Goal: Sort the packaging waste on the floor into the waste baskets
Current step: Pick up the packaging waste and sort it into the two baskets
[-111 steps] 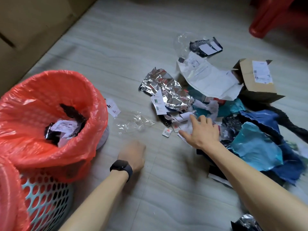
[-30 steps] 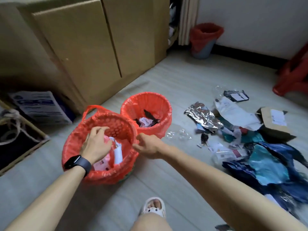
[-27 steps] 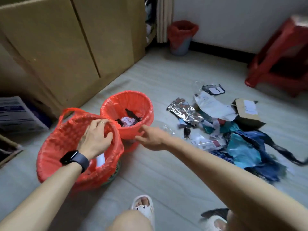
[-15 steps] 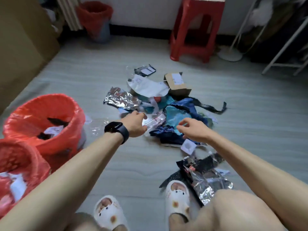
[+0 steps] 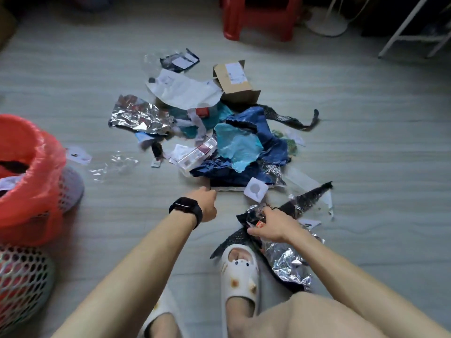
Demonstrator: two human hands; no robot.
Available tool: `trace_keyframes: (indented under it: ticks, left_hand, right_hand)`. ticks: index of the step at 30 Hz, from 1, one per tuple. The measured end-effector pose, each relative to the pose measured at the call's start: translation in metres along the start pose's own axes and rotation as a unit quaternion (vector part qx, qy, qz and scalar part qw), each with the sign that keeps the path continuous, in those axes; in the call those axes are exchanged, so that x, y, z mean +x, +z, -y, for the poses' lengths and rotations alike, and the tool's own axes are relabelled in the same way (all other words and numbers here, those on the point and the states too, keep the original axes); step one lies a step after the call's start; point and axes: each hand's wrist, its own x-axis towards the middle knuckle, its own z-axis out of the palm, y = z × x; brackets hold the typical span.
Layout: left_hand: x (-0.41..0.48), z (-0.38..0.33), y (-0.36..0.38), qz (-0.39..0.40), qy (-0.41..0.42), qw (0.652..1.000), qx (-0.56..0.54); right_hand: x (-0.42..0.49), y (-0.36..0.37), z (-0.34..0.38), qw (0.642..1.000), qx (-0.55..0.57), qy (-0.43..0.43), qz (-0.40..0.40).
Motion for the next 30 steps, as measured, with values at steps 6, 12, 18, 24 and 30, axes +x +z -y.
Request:
trace_keyframes:
  ticks: [6,12,18,24,30]
  left_hand:
    - [0.016,0.016,0.092,0.075,-0.084,0.987,-0.114]
    - [0.020,0.040,0.131,0.145,-0.095,0.974,-0.148]
    - [0.020,0.025,0.047,0.083,-0.102,0.896,-0.425]
    - [-0.001,-0.003,-0.017,0.139,-0.041,0.816,-0.560]
    - [0.006,-0.005,-0.009,-0.061,-0.028,0.933,-0.355]
  right_hand:
    - [0.028,0.029,0.010,0.996,-0.085,0.011,0.014]
    - [0.040,0.026,0.008,0.999,-0.033,-0.014,0.006]
    - [0.045,-0.025,0.017,0.951,0.258,-0.047,-0.164]
    - [0.056,-0.047,0.038,0.767,0.604,0.047,-0.211]
    - [0.055,-0.044,0.056,0.743,0.625,0.012,-0.238]
